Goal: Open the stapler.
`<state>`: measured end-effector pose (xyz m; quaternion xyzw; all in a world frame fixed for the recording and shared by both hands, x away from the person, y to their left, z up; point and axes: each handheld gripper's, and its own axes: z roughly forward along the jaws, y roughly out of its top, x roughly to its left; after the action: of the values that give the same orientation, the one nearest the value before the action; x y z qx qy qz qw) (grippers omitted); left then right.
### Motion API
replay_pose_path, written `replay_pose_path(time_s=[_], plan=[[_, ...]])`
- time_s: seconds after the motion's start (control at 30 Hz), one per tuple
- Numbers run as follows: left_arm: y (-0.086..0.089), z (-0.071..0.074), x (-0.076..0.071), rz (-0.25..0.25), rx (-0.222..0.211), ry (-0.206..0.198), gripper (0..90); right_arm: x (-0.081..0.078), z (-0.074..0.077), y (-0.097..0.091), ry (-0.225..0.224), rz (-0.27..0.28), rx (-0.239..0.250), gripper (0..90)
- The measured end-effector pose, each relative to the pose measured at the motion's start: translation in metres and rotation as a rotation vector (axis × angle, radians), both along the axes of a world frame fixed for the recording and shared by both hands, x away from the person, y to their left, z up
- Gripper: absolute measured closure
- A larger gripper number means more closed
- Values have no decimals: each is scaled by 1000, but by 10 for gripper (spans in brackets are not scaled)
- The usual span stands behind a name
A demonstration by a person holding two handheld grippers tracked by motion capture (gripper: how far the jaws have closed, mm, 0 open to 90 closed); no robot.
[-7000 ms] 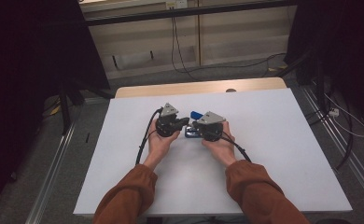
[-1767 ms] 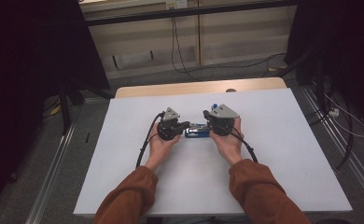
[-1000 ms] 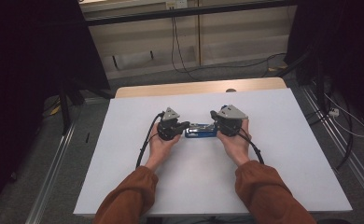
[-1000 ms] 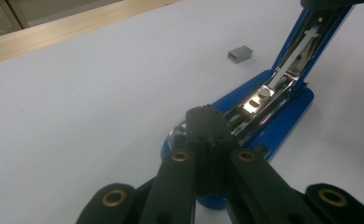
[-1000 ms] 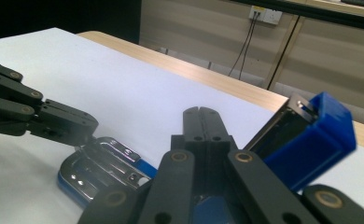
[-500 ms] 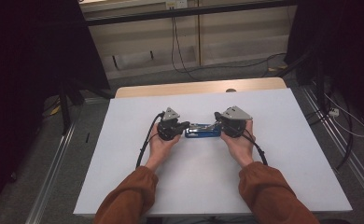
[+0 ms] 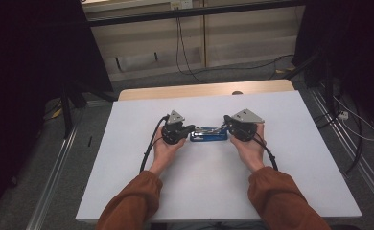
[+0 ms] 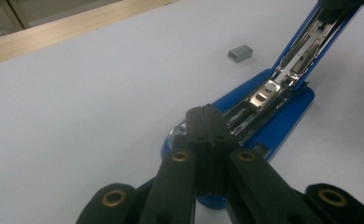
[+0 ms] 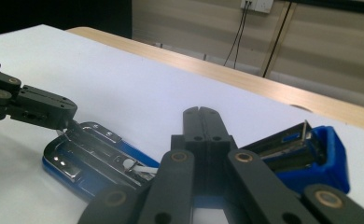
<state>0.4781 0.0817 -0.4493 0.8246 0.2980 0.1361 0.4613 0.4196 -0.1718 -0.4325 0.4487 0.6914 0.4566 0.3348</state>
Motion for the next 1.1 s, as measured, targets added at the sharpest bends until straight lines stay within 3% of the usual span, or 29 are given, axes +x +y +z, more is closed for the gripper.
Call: replay_pose_path(time_s=[1.1], plan=[[0, 0, 0, 4, -1, 0, 900, -8, 3, -35, 8, -19, -45, 900]])
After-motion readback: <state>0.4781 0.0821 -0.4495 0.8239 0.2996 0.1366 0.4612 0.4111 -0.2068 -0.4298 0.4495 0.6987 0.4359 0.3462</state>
